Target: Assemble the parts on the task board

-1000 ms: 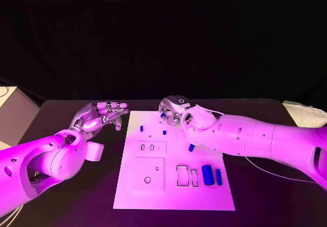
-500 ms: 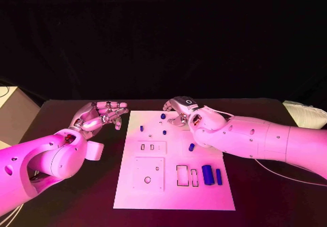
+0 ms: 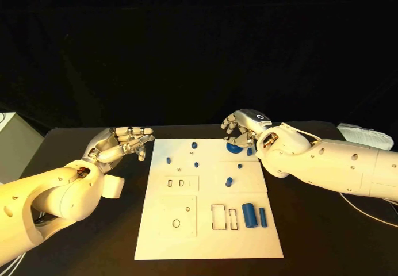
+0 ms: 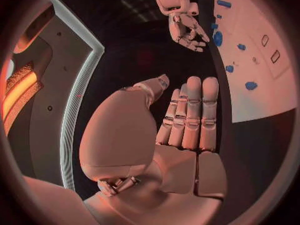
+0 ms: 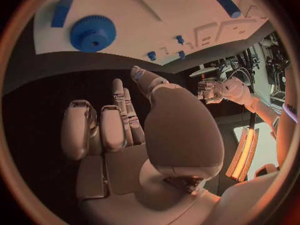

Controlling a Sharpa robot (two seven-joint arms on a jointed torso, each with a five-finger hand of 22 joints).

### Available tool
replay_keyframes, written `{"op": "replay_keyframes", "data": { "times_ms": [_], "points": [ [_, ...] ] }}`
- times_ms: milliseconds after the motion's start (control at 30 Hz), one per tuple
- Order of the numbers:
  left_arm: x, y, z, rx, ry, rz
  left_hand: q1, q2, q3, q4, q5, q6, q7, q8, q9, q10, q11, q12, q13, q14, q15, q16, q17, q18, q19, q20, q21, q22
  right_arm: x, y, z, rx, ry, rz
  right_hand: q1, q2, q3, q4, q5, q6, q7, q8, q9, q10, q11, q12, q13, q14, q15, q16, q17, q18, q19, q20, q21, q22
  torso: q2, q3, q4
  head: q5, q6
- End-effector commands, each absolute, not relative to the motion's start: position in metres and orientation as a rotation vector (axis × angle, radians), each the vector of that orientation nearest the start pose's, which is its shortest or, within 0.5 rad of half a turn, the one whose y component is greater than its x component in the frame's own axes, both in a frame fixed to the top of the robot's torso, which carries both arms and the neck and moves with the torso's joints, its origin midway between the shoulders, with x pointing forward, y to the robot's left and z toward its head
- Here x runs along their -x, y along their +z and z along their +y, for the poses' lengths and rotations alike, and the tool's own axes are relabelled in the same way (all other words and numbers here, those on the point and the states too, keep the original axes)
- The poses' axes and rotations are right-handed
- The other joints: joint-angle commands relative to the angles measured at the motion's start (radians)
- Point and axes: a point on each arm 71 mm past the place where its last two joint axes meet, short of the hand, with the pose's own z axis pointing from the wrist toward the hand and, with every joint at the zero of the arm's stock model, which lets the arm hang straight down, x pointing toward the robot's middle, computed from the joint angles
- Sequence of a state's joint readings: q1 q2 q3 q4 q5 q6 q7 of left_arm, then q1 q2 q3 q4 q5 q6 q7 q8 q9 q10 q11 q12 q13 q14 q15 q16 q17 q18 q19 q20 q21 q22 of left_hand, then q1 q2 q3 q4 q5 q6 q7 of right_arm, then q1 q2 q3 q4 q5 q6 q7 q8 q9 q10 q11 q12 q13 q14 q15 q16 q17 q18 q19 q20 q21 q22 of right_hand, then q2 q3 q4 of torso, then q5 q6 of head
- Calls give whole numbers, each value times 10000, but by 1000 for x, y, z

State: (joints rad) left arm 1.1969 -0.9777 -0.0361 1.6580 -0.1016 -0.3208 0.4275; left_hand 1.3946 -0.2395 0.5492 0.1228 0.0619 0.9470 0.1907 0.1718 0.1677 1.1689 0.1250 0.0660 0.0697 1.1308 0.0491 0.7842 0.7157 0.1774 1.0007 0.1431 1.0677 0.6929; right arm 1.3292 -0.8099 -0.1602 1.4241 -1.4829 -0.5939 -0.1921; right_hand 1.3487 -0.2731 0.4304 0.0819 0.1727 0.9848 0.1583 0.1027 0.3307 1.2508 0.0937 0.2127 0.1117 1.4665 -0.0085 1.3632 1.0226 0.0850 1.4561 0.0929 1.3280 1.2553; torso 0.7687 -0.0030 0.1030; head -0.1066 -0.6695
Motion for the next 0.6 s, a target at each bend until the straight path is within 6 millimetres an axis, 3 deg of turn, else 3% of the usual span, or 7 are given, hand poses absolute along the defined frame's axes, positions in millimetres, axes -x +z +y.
{"op": "replay_keyframes", "data": {
  "times_ms": [33,100,133,167,200,333,600],
  "points": [
    [-463,-162,231,9887,-15703,14038,-74,65,51,-27,-57,-9,-7,-15,17,11,-25,1,10,-48,-17,62,11,-20,4,-1,51,13,-517,-154,-232,176,5078,14712,-36,-140,-512,39,140,-185,-200,-148,-25,1151,-465,832,617,201,-209,243,418,-268,216,-170,436,543,8,27,-48,-13,43],
    [-463,-162,230,9888,-15725,14052,-74,65,51,-27,-57,-9,-7,-15,17,11,-25,1,10,-48,-17,62,11,-20,4,-1,51,13,-519,-156,-239,70,4865,15051,202,-25,-1454,138,211,-310,-271,-118,31,961,-548,2493,2154,239,-258,422,717,-343,324,-271,705,897,13,37,-54,-13,42],
    [-463,-163,230,9887,-15739,14061,-74,65,51,-27,-57,-9,-7,-15,17,11,-25,1,10,-48,-17,62,11,-20,4,-1,51,13,-521,-157,-241,24,4739,15258,571,120,-1926,225,271,-405,-334,-72,79,328,-579,4524,4330,261,-286,535,902,-403,364,-166,823,1058,17,42,-54,-15,41],
    [-464,-163,229,9886,-15752,14071,-74,65,51,-27,-57,-9,-7,-15,17,11,-25,1,10,-48,-17,62,11,-20,4,-1,51,13,-522,-159,-244,-14,4617,15457,461,213,-2268,519,219,-540,-253,-77,88,842,-400,7165,7103,324,-209,688,1251,-420,440,-236,998,1292,15,34,-41,-34,29],
    [-464,-163,229,9886,-15762,14078,-74,65,51,-27,-57,-9,-7,-15,17,11,-25,1,10,-48,-17,62,11,-20,4,-1,51,13,-523,-160,-245,-35,4526,15612,739,365,-2577,864,231,-614,-110,6,133,615,-383,8957,9109,357,-206,833,1558,-458,485,-126,1122,1467,12,25,-30,-44,23],
    [-464,-163,228,9883,-15793,14102,-74,65,51,-27,-57,-9,-7,-15,17,11,-25,1,10,-48,-17,62,11,-20,4,-1,51,13,-525,-164,-250,-93,4172,16216,1107,379,-2938,1487,293,-715,-54,170,190,1581,-243,11725,12276,493,-15,1218,2491,-535,619,-33,1426,1875,16,20,-8,-74,-7],
    [-465,-163,228,9887,-15799,14116,-81,70,56,-31,-58,-6,-11,-11,22,15,-28,2,10,-48,-18,74,13,-25,16,-1,78,46,-528,-170,-253,-201,3673,16880,1237,370,-3187,1994,295,-788,17,283,220,2371,-192,12748,13539,621,47,1482,3265,-652,812,39,1811,2375,4,-6,-26,-98,-71]
  ]
}}
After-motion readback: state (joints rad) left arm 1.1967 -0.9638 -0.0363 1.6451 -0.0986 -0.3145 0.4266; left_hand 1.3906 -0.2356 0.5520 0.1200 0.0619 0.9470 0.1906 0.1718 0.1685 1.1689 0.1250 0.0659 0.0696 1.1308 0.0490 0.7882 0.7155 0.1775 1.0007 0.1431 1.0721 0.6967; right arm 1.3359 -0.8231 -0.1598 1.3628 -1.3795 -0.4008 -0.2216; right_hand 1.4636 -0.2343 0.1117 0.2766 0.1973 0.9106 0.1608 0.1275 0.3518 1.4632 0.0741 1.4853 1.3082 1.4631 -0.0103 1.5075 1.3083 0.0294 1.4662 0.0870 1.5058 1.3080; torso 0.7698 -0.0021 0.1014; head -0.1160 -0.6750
